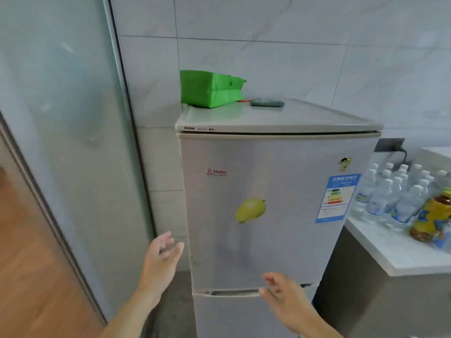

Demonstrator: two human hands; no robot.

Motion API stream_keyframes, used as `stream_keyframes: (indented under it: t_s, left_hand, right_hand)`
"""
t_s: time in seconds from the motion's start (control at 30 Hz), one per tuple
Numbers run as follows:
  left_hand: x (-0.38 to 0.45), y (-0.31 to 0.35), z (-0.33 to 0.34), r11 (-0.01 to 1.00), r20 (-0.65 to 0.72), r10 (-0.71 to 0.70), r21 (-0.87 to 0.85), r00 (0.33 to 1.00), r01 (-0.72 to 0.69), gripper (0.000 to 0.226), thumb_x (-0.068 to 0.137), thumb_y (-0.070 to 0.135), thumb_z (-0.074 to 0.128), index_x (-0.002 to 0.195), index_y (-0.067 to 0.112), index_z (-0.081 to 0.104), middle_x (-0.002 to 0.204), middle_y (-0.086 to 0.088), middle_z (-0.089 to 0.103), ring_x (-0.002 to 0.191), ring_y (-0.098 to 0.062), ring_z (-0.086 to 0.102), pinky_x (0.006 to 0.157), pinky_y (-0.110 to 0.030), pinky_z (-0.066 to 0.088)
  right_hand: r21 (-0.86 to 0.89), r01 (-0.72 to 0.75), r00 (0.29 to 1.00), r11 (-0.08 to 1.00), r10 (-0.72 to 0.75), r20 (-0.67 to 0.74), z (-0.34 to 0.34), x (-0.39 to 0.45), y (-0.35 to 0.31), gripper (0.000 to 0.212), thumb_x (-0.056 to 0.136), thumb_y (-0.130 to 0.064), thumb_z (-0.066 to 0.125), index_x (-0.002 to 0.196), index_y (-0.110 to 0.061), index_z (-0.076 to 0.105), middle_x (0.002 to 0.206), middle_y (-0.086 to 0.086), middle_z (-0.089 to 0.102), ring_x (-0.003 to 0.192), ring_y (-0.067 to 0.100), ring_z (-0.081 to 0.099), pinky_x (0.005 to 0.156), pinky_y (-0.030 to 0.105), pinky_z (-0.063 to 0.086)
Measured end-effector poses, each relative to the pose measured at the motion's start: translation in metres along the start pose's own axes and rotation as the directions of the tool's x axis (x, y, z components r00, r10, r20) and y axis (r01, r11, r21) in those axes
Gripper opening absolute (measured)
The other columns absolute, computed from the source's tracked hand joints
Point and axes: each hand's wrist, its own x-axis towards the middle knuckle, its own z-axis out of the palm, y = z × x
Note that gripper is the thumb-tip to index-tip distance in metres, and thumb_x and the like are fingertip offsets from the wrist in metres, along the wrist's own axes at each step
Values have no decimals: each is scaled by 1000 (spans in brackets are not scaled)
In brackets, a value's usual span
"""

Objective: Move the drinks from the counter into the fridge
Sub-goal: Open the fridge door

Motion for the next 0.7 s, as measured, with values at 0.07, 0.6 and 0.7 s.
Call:
stream_keyframes:
  t_s: [0.07, 0.6, 0.7]
  left_hand:
    - [30, 20, 12, 993, 48, 92, 73, 995, -95, 48, 91, 30, 69, 135, 26, 49, 126, 4, 56, 109, -18, 61, 86, -30, 46]
    - [95, 25, 45, 995, 142, 98, -2, 985, -99, 41, 95, 48, 55, 127, 25, 48, 113, 4, 62, 96, -13, 60, 73, -25, 45]
    - [69, 25, 44, 990, 87, 138, 10, 987, -139, 36, 96, 44, 55, 125, 26, 48, 105, 12, 61, 93, -7, 58, 73, -21, 41]
  right_hand:
    - [-79, 115, 990, 990, -121, -79, -9, 19, -33, 41, 93, -41, 64, 132, -34, 53, 125, -13, 53, 111, 4, 56, 85, 9, 35]
    - [-41, 163, 961, 986, -168, -220, -19, 45, -87, 59, 92, -41, 63, 145, -34, 37, 141, -7, 40, 124, 16, 51, 98, 30, 44]
    - [4, 177, 962, 984, -172, -213, -10, 33, -75, 58, 92, -43, 62, 144, -38, 35, 140, -12, 40, 125, 11, 49, 96, 27, 44]
